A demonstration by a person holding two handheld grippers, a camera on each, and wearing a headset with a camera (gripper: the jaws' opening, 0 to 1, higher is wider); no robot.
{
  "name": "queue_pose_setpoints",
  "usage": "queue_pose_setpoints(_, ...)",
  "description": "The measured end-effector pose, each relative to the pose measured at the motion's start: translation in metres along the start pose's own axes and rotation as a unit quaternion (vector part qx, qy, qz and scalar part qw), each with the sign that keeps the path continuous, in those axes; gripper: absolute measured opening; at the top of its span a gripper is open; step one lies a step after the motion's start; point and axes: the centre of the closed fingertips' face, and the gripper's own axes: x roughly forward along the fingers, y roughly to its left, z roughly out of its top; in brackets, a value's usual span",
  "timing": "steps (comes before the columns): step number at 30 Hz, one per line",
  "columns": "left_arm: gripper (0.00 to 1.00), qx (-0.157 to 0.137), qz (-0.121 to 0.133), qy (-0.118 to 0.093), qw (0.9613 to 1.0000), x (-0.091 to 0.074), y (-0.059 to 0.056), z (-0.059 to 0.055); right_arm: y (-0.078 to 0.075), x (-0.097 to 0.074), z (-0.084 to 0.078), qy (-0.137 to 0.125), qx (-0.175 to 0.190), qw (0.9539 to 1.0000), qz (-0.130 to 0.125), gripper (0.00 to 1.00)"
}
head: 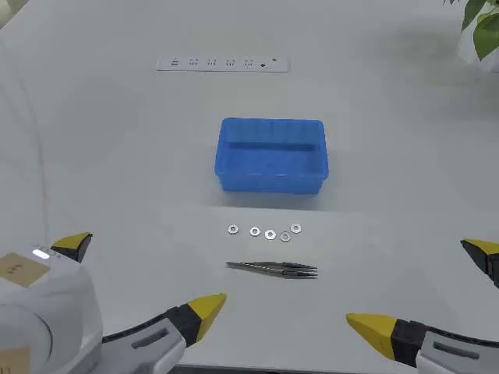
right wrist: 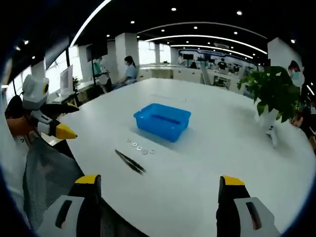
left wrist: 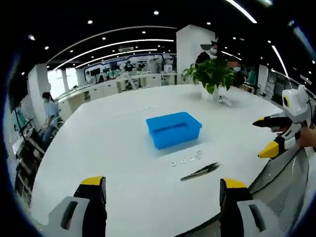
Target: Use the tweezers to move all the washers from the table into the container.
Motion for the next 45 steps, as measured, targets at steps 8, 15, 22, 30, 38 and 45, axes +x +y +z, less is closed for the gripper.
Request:
queue_pose_setpoints(8,0.99,0.002,0.000,-0.005,1.0000,0.003,0.000,0.002,0.005,0.002,0.001,-0.001,0.004,1.0000,0.009,0.99)
queue_pose_setpoints(15,0.99,0.007,-0.006,0.002,1.0000,0.009,0.002,-0.002,0.006,0.004,-0.001,0.005,0.002,0.9999,0.012,0.99)
queue_pose_setpoints(22,0.96,0.002,-0.008,0.006,0.9999,0.010,0.004,-0.003,0.006,0.005,-0.003,0.009,0.005,0.9999,0.010,0.98)
queue_pose_setpoints(30,0.93,0.007,-0.014,0.008,0.9998,0.015,0.003,-0.004,0.006,0.007,-0.005,0.016,0.000,0.9998,0.011,0.95)
queue_pose_setpoints(38,0.82,0.008,-0.029,0.014,0.9994,0.021,-0.001,-0.003,0.005,0.009,-0.006,0.020,-0.001,0.9998,0.009,0.93)
queue_pose_setpoints(45,0.63,0.047,-0.056,0.026,0.9970,0.032,-0.008,-0.002,0.005,0.012,-0.009,0.027,-0.002,0.9996,0.010,0.88)
